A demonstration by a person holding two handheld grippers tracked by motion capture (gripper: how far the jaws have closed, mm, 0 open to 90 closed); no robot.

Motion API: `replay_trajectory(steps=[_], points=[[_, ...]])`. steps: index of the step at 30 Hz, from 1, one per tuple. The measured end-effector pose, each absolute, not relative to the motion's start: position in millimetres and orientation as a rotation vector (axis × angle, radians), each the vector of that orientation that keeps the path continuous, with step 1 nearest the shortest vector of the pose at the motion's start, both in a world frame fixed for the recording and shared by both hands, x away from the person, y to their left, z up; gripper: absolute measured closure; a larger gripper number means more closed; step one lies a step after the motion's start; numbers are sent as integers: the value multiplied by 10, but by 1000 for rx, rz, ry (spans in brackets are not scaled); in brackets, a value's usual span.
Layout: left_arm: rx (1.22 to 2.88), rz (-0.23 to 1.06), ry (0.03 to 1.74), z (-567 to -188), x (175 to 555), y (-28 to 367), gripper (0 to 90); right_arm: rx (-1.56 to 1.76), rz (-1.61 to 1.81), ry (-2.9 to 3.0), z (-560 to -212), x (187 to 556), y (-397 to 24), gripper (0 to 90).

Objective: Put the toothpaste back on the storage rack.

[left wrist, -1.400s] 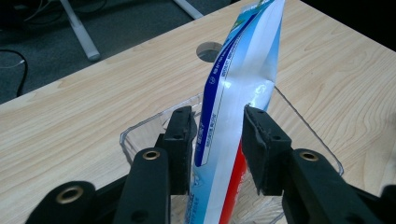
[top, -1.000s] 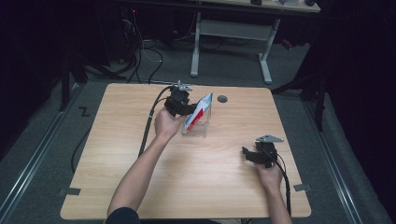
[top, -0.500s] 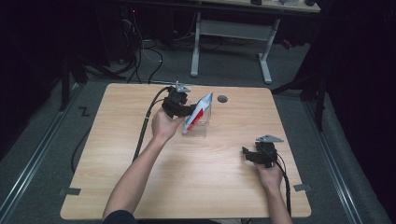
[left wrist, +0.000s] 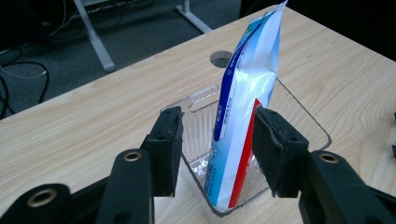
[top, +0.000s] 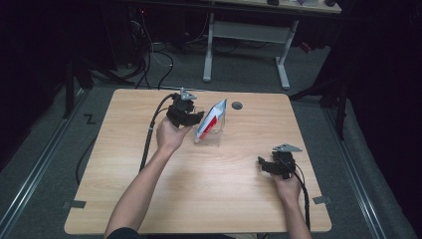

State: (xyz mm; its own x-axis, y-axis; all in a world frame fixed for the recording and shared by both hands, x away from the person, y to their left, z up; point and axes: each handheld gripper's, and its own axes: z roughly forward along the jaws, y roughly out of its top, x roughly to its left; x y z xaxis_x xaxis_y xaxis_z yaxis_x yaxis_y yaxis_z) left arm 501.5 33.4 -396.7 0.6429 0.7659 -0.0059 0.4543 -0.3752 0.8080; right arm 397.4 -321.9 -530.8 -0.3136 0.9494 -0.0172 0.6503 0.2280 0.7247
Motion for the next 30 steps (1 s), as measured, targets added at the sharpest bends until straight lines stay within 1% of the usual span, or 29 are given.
replay_trajectory(steps=[17,30], points=[[2030,477,943,-3926,4957,380,516,1468,863,2046,-5308,3974,-3219,333],[2009,475,963,-3954,4893,514,513,1468,863,2046,-5308,3974,-3219,333]])
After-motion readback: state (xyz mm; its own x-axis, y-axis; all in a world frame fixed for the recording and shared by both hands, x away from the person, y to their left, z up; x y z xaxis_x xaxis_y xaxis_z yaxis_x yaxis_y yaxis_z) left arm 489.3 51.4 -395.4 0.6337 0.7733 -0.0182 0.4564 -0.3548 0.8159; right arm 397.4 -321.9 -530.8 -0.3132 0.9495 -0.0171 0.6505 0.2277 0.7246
